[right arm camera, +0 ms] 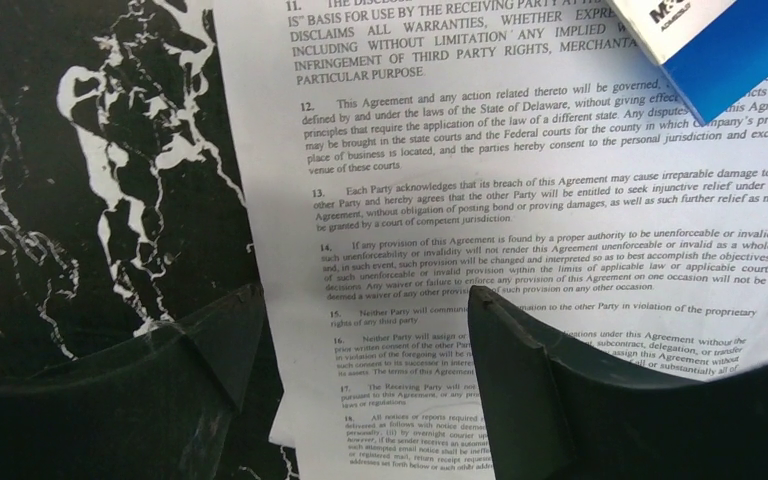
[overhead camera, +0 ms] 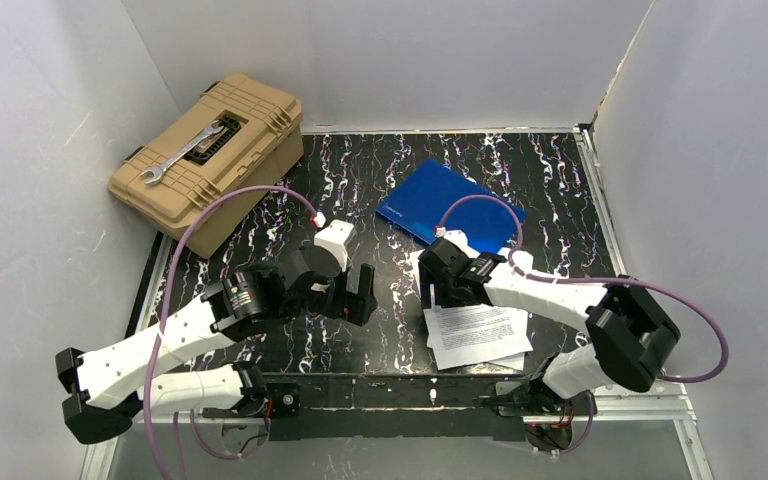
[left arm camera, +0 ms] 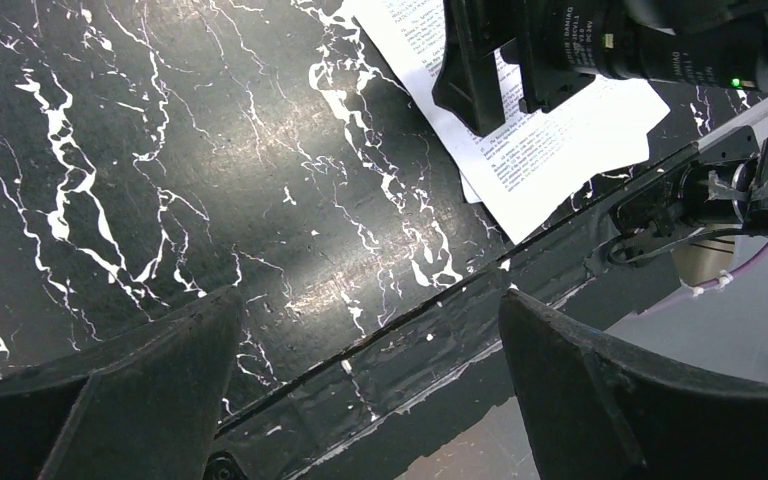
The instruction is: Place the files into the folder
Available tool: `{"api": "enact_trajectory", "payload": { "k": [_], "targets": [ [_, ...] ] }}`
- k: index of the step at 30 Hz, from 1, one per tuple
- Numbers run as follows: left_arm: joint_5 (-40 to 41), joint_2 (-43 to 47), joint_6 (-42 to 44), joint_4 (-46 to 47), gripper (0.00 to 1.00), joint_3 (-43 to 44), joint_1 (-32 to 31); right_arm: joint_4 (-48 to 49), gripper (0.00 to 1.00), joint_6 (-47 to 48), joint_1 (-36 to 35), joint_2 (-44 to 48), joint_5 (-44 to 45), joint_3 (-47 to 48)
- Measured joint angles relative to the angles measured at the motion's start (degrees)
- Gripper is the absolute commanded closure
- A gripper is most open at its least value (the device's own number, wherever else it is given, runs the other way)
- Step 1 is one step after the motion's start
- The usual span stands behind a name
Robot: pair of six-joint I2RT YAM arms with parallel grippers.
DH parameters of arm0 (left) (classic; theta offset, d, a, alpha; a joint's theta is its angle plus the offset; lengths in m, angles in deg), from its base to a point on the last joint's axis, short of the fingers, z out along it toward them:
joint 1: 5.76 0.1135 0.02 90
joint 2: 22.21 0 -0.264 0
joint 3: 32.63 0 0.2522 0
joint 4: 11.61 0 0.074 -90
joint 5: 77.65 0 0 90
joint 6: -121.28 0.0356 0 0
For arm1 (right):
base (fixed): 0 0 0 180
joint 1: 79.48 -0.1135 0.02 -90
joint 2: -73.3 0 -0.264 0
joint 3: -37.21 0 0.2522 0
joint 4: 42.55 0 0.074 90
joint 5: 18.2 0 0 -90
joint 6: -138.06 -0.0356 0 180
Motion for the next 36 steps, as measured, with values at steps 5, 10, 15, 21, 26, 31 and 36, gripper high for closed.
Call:
{"api": "enact_trajectory", "payload": {
  "k": [5,10,15,21,26,31,36],
  "targets": [
    [0.13,0.55,1.01,-0.61,0.02,0.00,0.00,0.39,0.19,-0.09,0.00,-2.38,1.66,0.04],
    [0.13,0.70,1.75,-0.96,0.02,0.00,0.00,0.57,0.21,-0.15,0.00,-4.13,3.19,0.02],
    [0.13,1.44,2.43,-1.27,0.02,-0.07,0.00,0.59,0.23,-0.42,0.00,-5.38,4.81,-0.24],
    [0.39,2.51,2.95,-1.64,0.02,-0.09,0.00,0.81,0.27,-1.75,0.52,-5.79,5.33,-0.31],
    [1.16,3.61,3.56,-2.80,0.02,-0.28,0.00,2.19,0.31,-2.54,5.40,-5.14,4.94,-1.46],
    [2.16,4.85,4.39,-3.76,0.02,-0.35,0.00,2.69,0.36,-2.67,12.66,-2.12,5.14,-4.39],
    [3.45,5.92,5.55,-3.85,0.02,-0.44,0.00,2.08,0.37,-2.64,19.43,1.09,5.55,-7.06]
  ]
}}
